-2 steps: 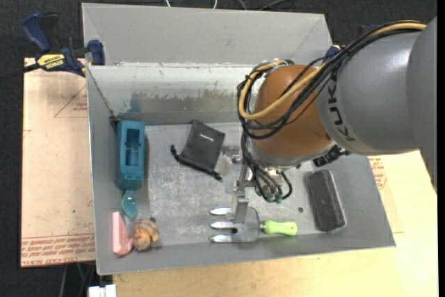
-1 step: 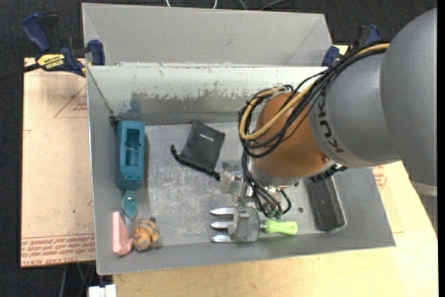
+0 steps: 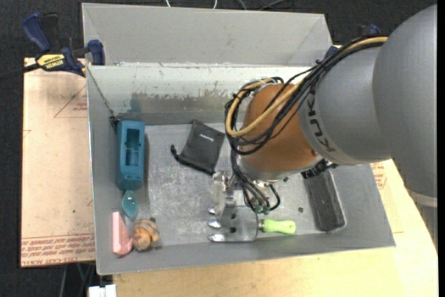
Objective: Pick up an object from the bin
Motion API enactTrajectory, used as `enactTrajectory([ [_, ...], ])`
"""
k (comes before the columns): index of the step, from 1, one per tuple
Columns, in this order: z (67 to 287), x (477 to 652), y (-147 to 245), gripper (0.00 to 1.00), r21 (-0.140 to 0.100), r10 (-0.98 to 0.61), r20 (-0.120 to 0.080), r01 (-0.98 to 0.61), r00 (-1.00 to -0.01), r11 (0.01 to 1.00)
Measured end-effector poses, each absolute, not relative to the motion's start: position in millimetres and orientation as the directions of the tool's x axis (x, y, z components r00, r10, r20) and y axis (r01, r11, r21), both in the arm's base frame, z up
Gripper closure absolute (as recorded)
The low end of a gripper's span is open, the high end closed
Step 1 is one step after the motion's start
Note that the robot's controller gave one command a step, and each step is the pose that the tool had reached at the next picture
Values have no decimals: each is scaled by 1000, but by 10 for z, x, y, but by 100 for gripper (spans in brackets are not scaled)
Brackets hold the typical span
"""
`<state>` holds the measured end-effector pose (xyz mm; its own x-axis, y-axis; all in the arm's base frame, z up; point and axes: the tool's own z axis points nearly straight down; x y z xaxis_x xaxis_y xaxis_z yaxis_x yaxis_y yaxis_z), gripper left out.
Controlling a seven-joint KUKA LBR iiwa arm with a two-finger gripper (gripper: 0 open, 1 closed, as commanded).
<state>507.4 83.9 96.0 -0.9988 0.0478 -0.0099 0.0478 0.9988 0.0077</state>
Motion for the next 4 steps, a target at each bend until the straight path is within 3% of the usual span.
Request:
enactTrajectory([
  [3, 1016, 4980, 980, 100, 8, -34, -11, -34, -999, 999],
  [4, 1379, 4851, 934, 100, 9, -50, -11, -50, -999, 999],
])
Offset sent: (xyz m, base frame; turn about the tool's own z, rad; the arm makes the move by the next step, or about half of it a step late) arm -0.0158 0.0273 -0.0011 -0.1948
